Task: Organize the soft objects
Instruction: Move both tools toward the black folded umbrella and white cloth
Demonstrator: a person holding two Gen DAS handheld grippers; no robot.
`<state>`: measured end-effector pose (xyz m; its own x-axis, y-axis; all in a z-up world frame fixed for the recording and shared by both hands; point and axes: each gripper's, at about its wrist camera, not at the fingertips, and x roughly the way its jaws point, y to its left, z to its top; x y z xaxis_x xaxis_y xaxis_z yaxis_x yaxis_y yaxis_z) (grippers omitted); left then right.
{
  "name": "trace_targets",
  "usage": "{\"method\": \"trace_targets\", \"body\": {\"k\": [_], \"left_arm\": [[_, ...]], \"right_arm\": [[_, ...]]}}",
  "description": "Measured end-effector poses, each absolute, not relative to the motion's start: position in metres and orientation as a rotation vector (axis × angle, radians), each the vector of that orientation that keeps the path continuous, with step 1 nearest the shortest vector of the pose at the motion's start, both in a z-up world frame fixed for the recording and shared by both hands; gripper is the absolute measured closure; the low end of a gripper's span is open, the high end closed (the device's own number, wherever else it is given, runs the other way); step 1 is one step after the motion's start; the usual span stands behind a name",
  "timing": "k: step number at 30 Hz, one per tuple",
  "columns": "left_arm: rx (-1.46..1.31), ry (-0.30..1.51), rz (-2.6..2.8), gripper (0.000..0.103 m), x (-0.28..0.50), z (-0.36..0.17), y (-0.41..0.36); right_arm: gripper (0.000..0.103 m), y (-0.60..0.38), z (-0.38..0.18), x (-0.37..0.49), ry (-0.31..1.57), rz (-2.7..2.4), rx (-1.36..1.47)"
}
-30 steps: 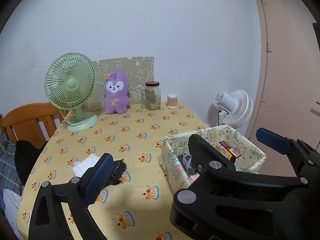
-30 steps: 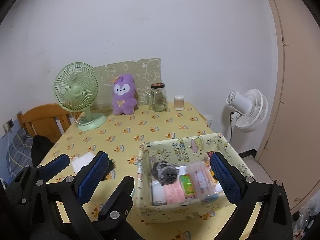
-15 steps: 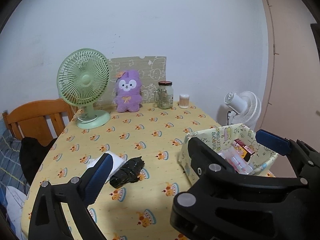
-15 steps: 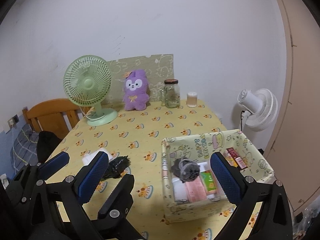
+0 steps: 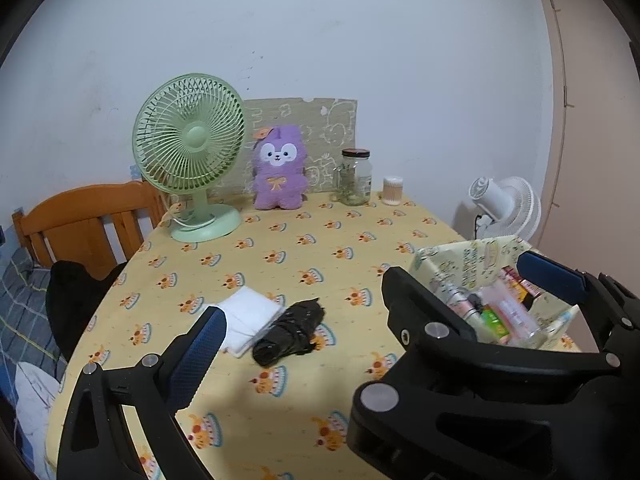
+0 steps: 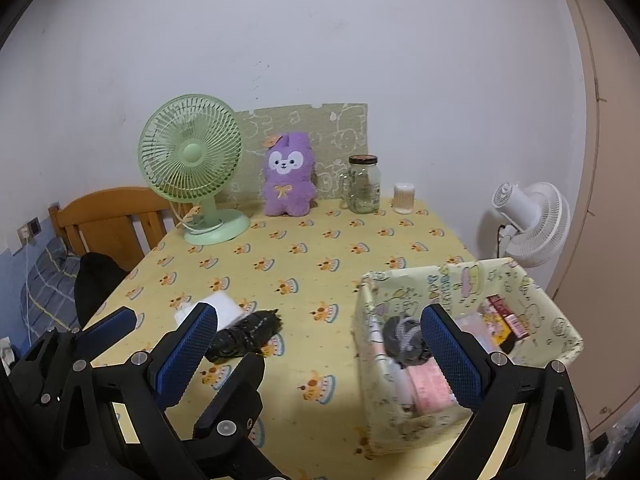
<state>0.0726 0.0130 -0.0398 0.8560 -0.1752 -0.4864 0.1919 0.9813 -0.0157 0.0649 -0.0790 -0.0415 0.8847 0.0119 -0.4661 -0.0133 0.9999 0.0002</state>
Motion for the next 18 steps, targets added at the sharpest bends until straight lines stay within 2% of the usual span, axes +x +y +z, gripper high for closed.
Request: {"method": "trace_targets", "body": {"k": [5,7,18], "left_arm": [[0.036,0.526,-0.166,0.005,0.08,-0.047,0.026],[0.034,0.531,-0.157,0.011,0.084,-0.05,0.031],[0.033,0.585,-0.108,0.011,0.106,-0.07,0.052]], "right_arm": [[0.001,-0.066,-0.052,0.077,0.512,0.05,0.003],[0.001,-0.061,-0.055,0.083,0.521,0.063,0.005],[0.002,-0.04,-0.076,0.107,0.568,0.107,-0.01]]}}
